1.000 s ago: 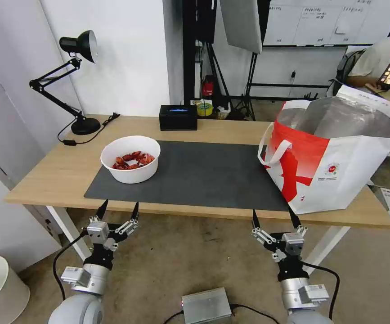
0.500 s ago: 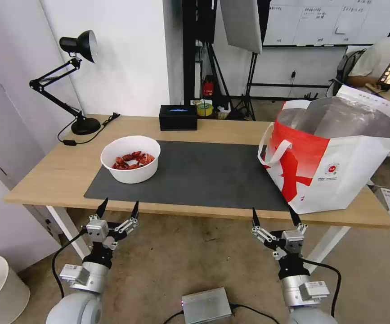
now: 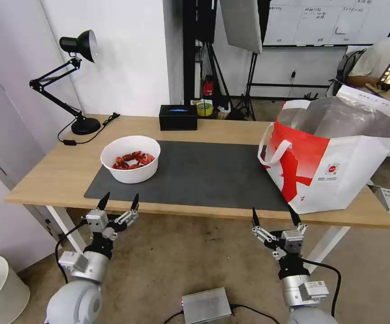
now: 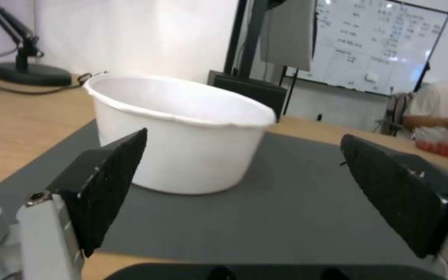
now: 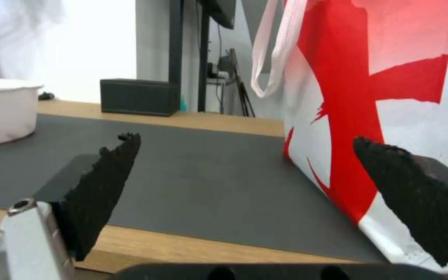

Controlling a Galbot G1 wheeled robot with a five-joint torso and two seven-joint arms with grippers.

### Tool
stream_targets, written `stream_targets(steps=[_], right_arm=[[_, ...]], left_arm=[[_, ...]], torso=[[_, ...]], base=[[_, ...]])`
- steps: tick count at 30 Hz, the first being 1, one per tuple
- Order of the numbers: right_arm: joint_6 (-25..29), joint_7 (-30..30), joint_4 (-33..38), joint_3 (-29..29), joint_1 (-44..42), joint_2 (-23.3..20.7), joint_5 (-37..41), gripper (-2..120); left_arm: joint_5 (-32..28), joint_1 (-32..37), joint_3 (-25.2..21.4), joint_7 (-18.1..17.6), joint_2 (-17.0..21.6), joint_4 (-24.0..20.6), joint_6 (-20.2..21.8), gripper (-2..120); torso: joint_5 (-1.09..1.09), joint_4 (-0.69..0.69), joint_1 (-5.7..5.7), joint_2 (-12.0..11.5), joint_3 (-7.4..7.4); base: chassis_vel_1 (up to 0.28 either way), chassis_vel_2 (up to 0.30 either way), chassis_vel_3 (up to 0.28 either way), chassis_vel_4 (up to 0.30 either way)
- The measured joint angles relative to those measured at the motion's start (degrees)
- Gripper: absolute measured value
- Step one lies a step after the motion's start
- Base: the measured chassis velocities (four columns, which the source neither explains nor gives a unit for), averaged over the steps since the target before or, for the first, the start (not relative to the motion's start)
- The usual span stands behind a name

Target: Pick up the trash from the table and place it into the takeout bag.

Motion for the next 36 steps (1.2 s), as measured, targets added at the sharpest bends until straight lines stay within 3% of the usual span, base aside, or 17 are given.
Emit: stream_targets(steps=[3, 6, 8, 11, 13, 15, 20, 32, 36], right_arm=[[0.01, 0.0, 0.0, 0.01, 0.01, 0.0, 0.0, 100], [0.02, 0.01, 0.0, 0.01, 0.01, 0.0, 0.01, 100], [0.03, 0.01, 0.0, 0.02, 0.01, 0.0, 0.02, 100], [0.04, 0.01, 0.0, 0.01, 0.01, 0.0, 0.03, 100], [0.04, 0.01, 0.0, 0.01, 0.01, 0.0, 0.03, 100], [0.06, 0.01, -0.01, 0.0, 0.02, 0.0, 0.04, 100], [0.08, 0.0, -0.01, 0.01, 0.02, -0.01, 0.04, 100], [0.11, 0.0, -0.01, 0.01, 0.02, 0.0, 0.04, 100], [0.11, 0.0, -0.01, 0.01, 0.02, -0.01, 0.04, 100]], left_arm=[[-5.35, -2.15, 0.11, -2.2, 2.73, 0.59, 2.52, 100], [-15.4, -5.76, 0.12, -6.22, 8.0, 1.42, 6.79, 100], [-17.13, -6.73, 0.05, -7.05, 9.42, 1.75, 7.47, 100], [-25.46, -11.67, 0.07, -10.75, 15.92, 3.41, 10.62, 100], [-25.46, -11.67, 0.07, -10.75, 15.92, 3.41, 10.62, 100], [-31.74, -16.94, 1.51, -13.17, 20.8, 5.97, 12.6, 100], [-34.6, -21.96, 4.76, -14.31, 23.05, 9.49, 13.9, 100], [-33.61, -28.15, 10.88, -14.69, 22.22, 14.87, 14.66, 100], [-32.39, -32.23, 13.87, -15.11, 21.82, 18.99, 15.37, 100]], torso=[[-0.02, 0.0, 0.0, 0.0, 0.0], [-0.02, 0.01, 0.0, 0.0, 0.0], [-0.02, 0.0, 0.0, 0.0, 0.01], [-0.01, 0.01, 0.0, 0.0, 0.01], [-0.01, 0.01, 0.0, 0.0, 0.01], [-0.01, 0.0, 0.01, 0.0, 0.01], [0.0, 0.0, 0.01, 0.0, 0.01], [-0.01, 0.01, 0.01, 0.0, 0.01], [0.0, 0.0, 0.0, 0.0, 0.01]], base=[[0.0, 0.0, 0.0, 0.0], [0.0, 0.0, 0.0, 0.0], [0.0, 0.0, 0.0, 0.0], [0.0, 0.0, 0.0, 0.0], [0.0, 0.0, 0.0, 0.0], [0.0, 0.0, 0.0, 0.0], [0.0, 0.0, 0.0, 0.0], [0.0, 0.0, 0.0, 0.0], [0.0, 0.0, 0.0, 0.0]])
